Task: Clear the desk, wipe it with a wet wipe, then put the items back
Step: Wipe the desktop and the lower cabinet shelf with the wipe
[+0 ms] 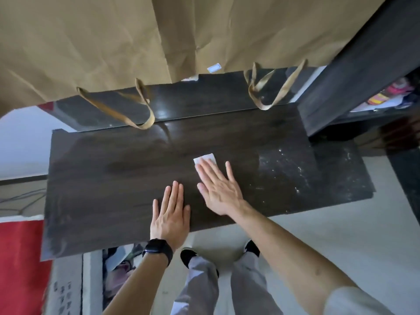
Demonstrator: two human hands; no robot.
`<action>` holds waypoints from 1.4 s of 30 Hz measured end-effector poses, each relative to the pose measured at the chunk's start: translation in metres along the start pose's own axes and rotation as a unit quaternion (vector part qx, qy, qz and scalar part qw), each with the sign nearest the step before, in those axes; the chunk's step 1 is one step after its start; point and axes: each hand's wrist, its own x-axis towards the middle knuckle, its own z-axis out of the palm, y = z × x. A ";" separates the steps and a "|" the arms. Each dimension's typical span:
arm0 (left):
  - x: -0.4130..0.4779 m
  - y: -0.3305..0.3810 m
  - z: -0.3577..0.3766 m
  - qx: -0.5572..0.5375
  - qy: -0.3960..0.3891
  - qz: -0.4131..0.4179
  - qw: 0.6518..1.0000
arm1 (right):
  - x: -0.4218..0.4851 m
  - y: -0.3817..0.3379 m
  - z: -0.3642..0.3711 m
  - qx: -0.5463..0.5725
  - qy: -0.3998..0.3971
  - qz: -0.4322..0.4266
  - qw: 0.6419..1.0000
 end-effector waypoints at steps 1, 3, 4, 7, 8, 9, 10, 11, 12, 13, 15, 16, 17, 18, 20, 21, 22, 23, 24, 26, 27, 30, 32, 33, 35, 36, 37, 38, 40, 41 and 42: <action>0.000 0.004 0.000 0.002 -0.001 -0.008 1.000 | -0.001 0.025 -0.006 0.003 0.011 0.043 0.999; 0.001 0.015 0.002 -0.001 0.001 -0.033 0.999 | -0.006 0.080 -0.021 0.016 0.035 0.158 0.987; 0.002 0.022 0.002 -0.007 0.003 -0.046 0.999 | -0.012 0.106 -0.029 0.024 0.041 0.211 0.976; 0.005 0.046 0.003 -0.014 0.002 -0.050 0.999 | -0.028 0.162 -0.046 0.063 0.033 0.338 0.938; 0.007 0.055 0.005 -0.014 -0.002 -0.041 0.999 | -0.030 0.166 -0.048 0.076 0.036 0.370 0.925; 0.011 0.065 0.006 -0.016 -0.006 -0.036 0.999 | -0.028 0.163 -0.047 0.081 0.042 0.391 0.916; 0.015 0.075 0.008 -0.022 -0.009 -0.043 0.999 | -0.025 0.154 -0.046 0.082 0.046 0.391 0.916; 0.019 0.085 0.009 -0.029 -0.009 -0.058 0.998 | -0.021 0.141 -0.043 0.076 0.043 0.364 0.927; 0.023 0.092 0.011 -0.033 -0.009 -0.075 0.997 | -0.018 0.127 -0.039 0.068 0.037 0.306 0.949; 0.025 0.098 0.013 -0.033 -0.007 -0.089 0.995 | -0.017 0.113 -0.034 0.054 0.032 0.226 0.972; 0.027 0.103 0.014 -0.023 -0.004 -0.105 0.994 | -0.020 0.107 -0.029 0.018 0.012 0.092 0.995; 0.027 0.104 0.014 -0.018 -0.004 -0.110 0.994 | -0.020 0.118 -0.031 0.014 0.014 0.076 0.997; 0.027 0.104 0.013 -0.014 -0.006 -0.114 0.993 | -0.021 0.134 -0.034 0.018 0.020 0.098 0.995; 0.027 0.104 0.013 -0.011 -0.007 -0.115 0.993 | -0.025 0.153 -0.038 0.027 0.028 0.145 0.989; 0.027 0.104 0.012 -0.009 -0.007 -0.118 0.993 | -0.035 0.193 -0.046 0.046 0.031 0.246 0.968; 0.027 0.105 0.012 -0.011 -0.008 -0.121 0.993 | -0.040 0.210 -0.050 0.053 0.024 0.278 0.959; 0.027 0.107 0.012 -0.014 -0.009 -0.125 0.992 | -0.046 0.223 -0.052 0.058 0.021 0.296 0.953; 0.026 0.108 0.011 -0.016 -0.006 -0.127 0.992 | -0.053 0.230 -0.052 0.065 0.032 0.305 0.950; 0.026 0.109 0.012 -0.016 -0.002 -0.129 0.992 | -0.059 0.231 -0.051 0.072 0.053 0.310 0.947; 0.026 0.110 0.012 -0.016 -0.002 -0.131 0.991 | -0.078 0.222 -0.044 0.069 0.074 0.312 0.945; 0.026 0.110 0.012 -0.014 -0.002 -0.131 0.991 | -0.092 0.214 -0.039 0.058 0.066 0.308 0.947; 0.025 0.110 0.011 -0.019 -0.005 -0.132 0.991 | -0.135 0.184 -0.024 0.053 0.029 0.289 0.955; 0.025 0.109 0.007 -0.026 -0.014 -0.123 0.992 | -0.151 0.166 -0.016 0.055 0.013 0.279 0.959; 0.025 0.108 0.003 -0.032 -0.020 -0.115 0.993 | -0.150 0.160 -0.015 0.060 0.010 0.278 0.959; 0.021 0.100 -0.006 -0.040 -0.025 -0.095 0.994 | -0.133 0.156 -0.018 0.079 0.017 0.290 0.954; 0.016 0.093 -0.008 -0.037 -0.022 -0.091 0.995 | -0.120 0.156 -0.021 0.083 0.025 0.297 0.951; 0.008 0.084 -0.009 -0.033 -0.020 -0.097 0.995 | -0.106 0.157 -0.025 0.084 0.032 0.301 0.949; -0.002 0.073 -0.009 -0.033 -0.020 -0.111 0.993 | -0.092 0.160 -0.030 0.084 0.034 0.299 0.950; -0.021 0.052 -0.005 -0.031 -0.024 -0.131 0.991 | -0.061 0.164 -0.040 0.075 0.016 0.279 0.957; -0.030 0.043 -0.003 -0.027 -0.023 -0.129 0.991 | -0.046 0.162 -0.045 0.069 -0.001 0.265 0.962; -0.035 0.036 -0.002 -0.023 -0.019 -0.123 0.992 | -0.030 0.155 -0.048 0.063 -0.020 0.251 0.966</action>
